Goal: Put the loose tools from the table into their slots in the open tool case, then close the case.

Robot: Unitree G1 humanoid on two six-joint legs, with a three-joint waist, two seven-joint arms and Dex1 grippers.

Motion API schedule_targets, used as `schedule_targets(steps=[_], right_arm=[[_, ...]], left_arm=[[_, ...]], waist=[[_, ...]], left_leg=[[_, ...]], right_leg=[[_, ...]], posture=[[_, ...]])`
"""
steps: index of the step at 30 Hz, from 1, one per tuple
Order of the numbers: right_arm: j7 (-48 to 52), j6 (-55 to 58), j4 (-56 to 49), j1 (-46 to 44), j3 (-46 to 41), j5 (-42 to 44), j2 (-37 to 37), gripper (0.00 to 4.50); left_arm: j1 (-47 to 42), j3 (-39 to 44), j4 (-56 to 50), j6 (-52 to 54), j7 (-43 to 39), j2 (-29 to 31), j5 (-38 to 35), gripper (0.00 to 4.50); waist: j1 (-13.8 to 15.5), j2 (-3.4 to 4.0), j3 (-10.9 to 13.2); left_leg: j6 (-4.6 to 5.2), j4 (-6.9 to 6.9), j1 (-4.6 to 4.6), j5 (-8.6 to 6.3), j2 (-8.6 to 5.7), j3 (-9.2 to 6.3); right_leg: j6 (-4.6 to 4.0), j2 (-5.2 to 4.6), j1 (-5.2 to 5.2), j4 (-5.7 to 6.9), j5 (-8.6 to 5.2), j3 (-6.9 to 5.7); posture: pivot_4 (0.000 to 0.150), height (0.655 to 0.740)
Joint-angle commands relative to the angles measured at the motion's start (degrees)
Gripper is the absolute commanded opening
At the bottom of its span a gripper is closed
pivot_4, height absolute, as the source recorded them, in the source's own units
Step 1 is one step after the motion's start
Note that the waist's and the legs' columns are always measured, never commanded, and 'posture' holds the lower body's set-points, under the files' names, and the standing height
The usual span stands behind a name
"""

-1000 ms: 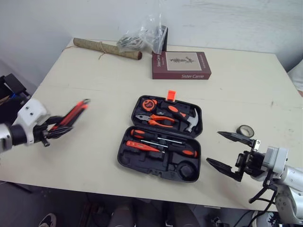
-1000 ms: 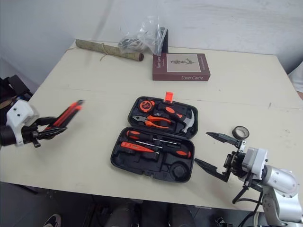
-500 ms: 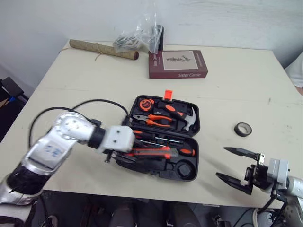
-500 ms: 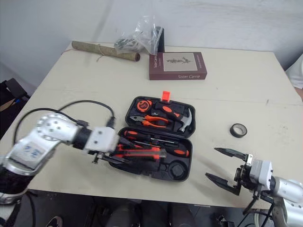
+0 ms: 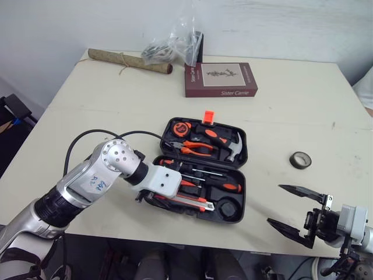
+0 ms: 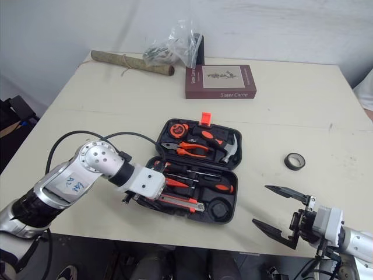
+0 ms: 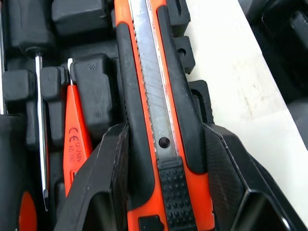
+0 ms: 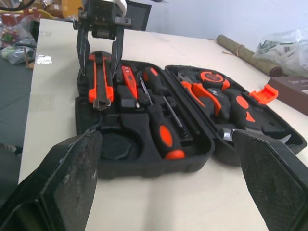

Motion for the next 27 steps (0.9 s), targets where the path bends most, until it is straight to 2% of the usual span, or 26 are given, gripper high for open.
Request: schedule_targets(steps=[1, 14, 16, 19, 27], right_arm=[[-1.10, 0.56, -2.26, 0.42, -0.82, 0.89, -0.13, 4.50], [-6.07, 5.32, -7.99, -1.07, 0.81, -0.59, -0.77, 4.50], [-6.92, 5.98, -8.74, -1.45, 1.00, -0.78, -0.70, 4.50], [-7.60, 6.48, -9.02, -1.85, 1.31, -0.94, -0.71, 4.50], [-9.12, 6.85, -7.40, -3.94, 1.84, -2.13, -0.29, 4.50]], left_arm=[[-1.18, -0.72, 0.12, 0.78, -0.48, -0.71, 2.49, 1.55], [-0.02, -0.86, 0.21, 5.41, -0.06, -4.18, 4.13, 1.55], [0.37, 0.11, 0.61, 3.19, 0.80, -4.94, 3.59, 2.55], [0.82, 3.07, 1.42, -0.81, 1.10, -5.54, 1.32, 3.54], [2.77, 18.00, 4.03, -7.48, -2.81, -5.51, -13.36, 3.54]], waist=[[0.15, 0.00, 0.00], [1.11, 0.00, 0.00], [1.11, 0.01, -0.01], [1.11, 0.01, -0.01], [0.89, 0.01, -0.01]], left_leg=[[0.00, 0.00, 0.00, 0.00, 0.00, 0.00], [0.04, 0.09, 0.02, 0.00, -0.02, -0.03], [0.04, 0.09, 0.02, 0.00, -0.01, -0.04], [0.04, 0.09, 0.01, 0.00, -0.02, -0.04], [0.01, 0.10, 0.01, 0.02, 0.02, -0.04]], right_leg=[[0.00, 0.00, 0.00, 0.00, 0.00, 0.00], [0.01, -0.05, 0.04, 0.05, 0.00, -0.01], [0.01, -0.05, 0.04, 0.05, 0.00, -0.02], [0.01, -0.05, 0.04, 0.05, 0.00, -0.03], [0.01, -0.02, 0.01, 0.09, 0.00, -0.06]], posture=[[0.150, 0.7400], [0.150, 0.7400], [0.150, 0.7400], [0.150, 0.7400], [0.150, 0.7400]])
